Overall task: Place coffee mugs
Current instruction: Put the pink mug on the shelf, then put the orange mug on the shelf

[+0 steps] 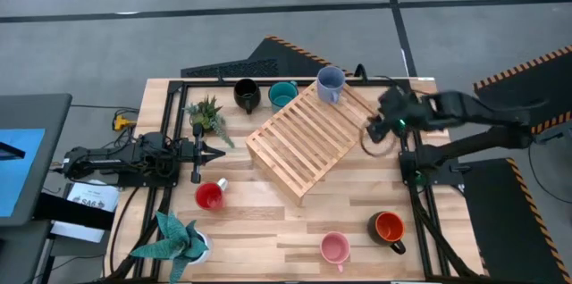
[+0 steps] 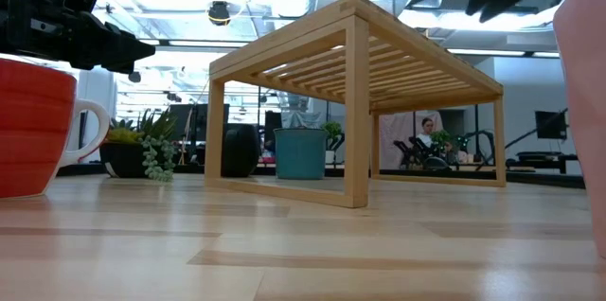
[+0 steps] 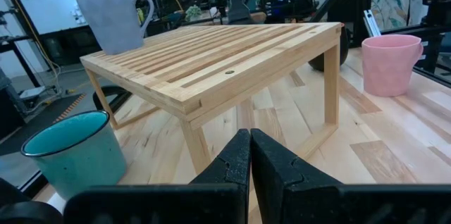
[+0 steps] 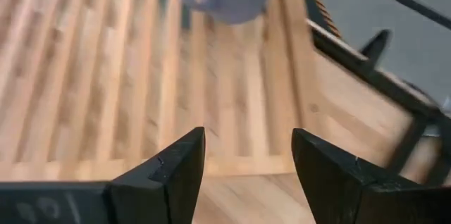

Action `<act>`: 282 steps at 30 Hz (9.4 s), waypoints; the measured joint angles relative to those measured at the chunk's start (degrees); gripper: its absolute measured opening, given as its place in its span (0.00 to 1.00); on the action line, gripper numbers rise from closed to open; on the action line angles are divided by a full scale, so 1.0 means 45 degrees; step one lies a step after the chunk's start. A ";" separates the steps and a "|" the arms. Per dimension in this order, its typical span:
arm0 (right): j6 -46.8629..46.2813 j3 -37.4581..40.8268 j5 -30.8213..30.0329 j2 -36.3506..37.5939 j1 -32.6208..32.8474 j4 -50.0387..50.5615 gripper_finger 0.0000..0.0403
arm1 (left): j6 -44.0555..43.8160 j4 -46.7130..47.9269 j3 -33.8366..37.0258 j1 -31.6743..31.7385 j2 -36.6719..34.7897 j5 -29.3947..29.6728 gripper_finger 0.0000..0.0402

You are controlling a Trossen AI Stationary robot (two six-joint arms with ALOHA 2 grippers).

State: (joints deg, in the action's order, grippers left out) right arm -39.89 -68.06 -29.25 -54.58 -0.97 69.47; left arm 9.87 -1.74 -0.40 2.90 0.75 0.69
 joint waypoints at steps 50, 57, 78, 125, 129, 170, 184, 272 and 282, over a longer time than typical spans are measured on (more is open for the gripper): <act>0.3659 0.4587 -0.0097 0.1615 0.6175 -1.0428 0.59 | -0.0002 0.0005 -0.0002 -0.0002 -0.0002 0.0000 0.00; -0.0067 0.2800 0.1436 -0.1375 0.8159 -0.8149 0.59 | 0.0000 0.0000 -0.0005 0.0000 -0.0004 -0.0004 0.00; -0.3605 -0.1556 0.5572 -0.8871 0.8948 -0.4889 0.59 | 0.0000 0.0004 -0.0001 -0.0001 -0.0001 -0.0004 0.00; -0.1820 -0.2475 0.7412 -1.0924 0.8196 -0.3930 0.10 | 0.0000 0.0005 -0.0004 -0.0001 0.0000 -0.0004 0.00; -0.1210 -0.2902 0.7769 -1.0337 0.8130 -0.3680 0.10 | -0.0002 0.0001 -0.0002 -0.0002 0.0000 -0.0003 0.00; 0.1639 -0.7716 0.3660 -0.5540 -0.4155 0.4590 0.10 | 0.0000 0.0000 -0.0002 -0.0003 0.0000 -0.0003 0.00; 0.2277 -0.6405 0.4523 -0.5183 -0.6076 0.4562 0.10 | -0.0005 0.0000 0.0000 0.0000 0.0000 -0.0005 0.00; 0.3656 -0.7498 0.4309 -0.4112 -0.4610 0.1891 0.58 | -0.0004 0.0000 -0.0004 0.0000 0.0000 -0.0005 0.00; 0.1633 -0.4603 -0.0244 -0.1695 0.2346 0.0263 0.58 | 0.0000 0.0001 -0.0001 -0.0001 -0.0004 -0.0001 0.00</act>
State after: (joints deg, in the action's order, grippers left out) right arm -32.55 -88.77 -30.35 -62.21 9.59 70.65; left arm 9.87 -1.73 -0.41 2.89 0.74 0.68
